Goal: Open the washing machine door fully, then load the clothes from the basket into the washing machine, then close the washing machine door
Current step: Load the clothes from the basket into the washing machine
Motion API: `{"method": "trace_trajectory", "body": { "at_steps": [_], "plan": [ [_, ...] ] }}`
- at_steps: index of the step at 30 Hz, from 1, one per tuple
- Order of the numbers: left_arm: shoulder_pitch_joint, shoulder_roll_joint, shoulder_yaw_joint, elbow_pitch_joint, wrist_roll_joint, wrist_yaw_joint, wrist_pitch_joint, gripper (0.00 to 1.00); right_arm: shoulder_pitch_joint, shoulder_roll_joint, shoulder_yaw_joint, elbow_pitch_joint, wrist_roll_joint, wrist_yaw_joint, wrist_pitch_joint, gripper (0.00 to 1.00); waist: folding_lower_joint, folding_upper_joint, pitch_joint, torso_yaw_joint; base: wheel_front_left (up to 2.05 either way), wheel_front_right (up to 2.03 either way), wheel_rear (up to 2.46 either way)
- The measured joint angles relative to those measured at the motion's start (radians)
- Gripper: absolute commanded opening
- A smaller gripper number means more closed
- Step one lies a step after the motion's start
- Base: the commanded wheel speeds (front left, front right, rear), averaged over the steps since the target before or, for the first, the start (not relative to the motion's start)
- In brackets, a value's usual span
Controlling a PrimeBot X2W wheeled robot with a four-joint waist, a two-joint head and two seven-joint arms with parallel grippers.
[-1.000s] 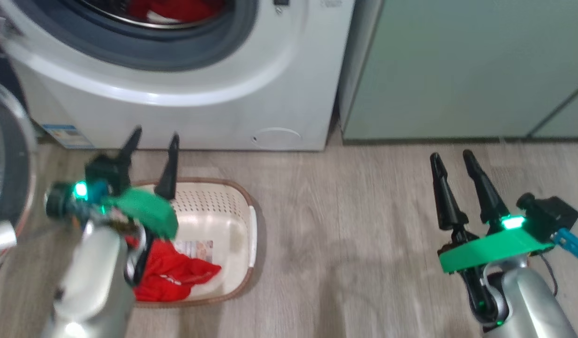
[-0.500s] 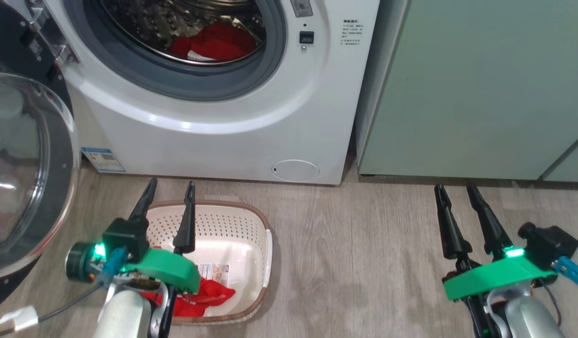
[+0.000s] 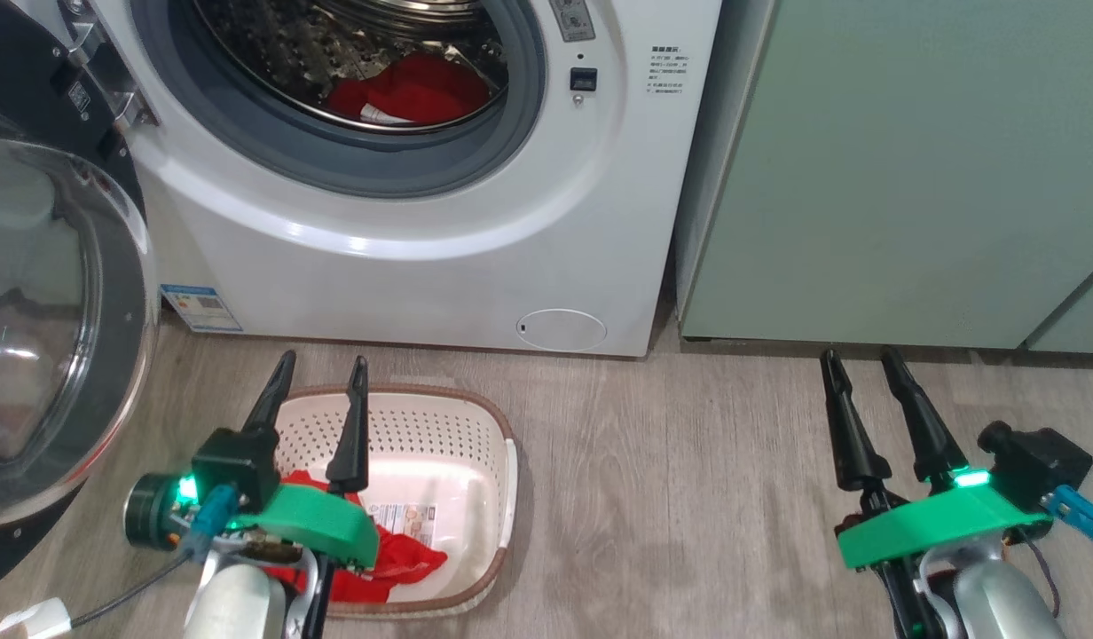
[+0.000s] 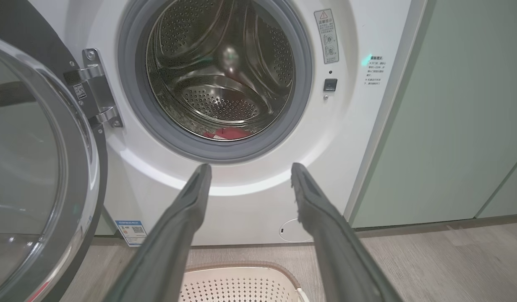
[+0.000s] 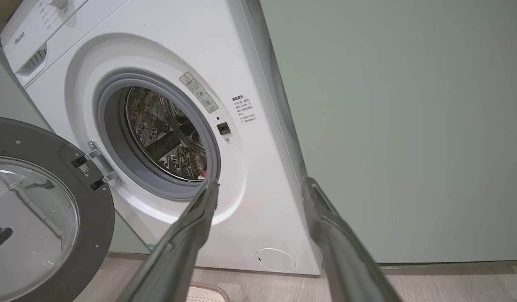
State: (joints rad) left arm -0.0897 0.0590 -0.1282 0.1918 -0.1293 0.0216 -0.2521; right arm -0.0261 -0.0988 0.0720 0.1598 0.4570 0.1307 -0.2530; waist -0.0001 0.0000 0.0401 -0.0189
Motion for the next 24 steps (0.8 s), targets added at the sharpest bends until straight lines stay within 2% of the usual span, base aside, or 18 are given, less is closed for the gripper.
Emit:
{"method": "trace_trajectory", "body": {
  "at_steps": [24],
  "plan": [
    [0.014, -0.008, 0.021, 0.008, -0.012, -0.009, 0.000, 1.00, 0.019, 0.000, 0.001, 0.003, 0.000, 0.000, 0.000, 1.00, 0.0000, 0.0000, -0.017, -0.001, 0.00, 0.00, 0.00]
  ]
}}
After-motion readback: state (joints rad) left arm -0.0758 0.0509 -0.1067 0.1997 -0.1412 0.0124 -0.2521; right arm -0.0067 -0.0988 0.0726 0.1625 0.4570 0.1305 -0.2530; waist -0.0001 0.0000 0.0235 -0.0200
